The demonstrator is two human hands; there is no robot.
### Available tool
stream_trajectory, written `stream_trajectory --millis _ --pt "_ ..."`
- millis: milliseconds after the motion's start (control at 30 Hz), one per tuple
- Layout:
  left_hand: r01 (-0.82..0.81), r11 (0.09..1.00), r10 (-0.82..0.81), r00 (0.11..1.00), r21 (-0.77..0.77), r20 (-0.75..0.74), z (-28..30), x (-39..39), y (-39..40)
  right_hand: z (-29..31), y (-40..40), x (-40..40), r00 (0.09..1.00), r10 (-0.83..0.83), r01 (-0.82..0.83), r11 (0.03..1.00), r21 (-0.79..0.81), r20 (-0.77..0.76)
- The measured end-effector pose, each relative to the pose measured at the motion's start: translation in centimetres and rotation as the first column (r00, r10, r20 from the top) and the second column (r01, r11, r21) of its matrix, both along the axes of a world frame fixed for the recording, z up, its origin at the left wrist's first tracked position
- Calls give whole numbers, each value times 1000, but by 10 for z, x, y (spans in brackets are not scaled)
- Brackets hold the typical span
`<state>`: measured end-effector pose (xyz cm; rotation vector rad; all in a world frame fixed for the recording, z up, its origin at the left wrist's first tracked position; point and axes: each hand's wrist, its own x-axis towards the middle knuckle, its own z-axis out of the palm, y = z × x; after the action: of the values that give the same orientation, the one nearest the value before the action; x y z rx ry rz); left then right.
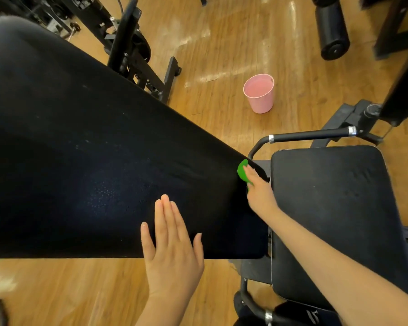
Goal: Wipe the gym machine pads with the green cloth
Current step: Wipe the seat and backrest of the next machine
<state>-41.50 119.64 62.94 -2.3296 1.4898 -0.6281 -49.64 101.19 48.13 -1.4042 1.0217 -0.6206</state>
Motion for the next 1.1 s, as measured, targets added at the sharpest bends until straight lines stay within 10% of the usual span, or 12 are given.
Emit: stream_trajectory --millis 467,633,800,1100 --pt "-14 995 31 983 96 -181 22 -8 -2 49 49 -29 1000 11 -11 998 66 -9" --pt "56 984 -28 987 168 -160 64 -3 2 141 48 15 975 36 33 953 -301 220" --pt "13 997 -9 998 79 -60 106 24 17 137 65 53 971 219 -99 736 -670 96" --pt "105 978 -107 994 178 -1 121 39 27 71 68 28 991 -82 101 977 -190 108"
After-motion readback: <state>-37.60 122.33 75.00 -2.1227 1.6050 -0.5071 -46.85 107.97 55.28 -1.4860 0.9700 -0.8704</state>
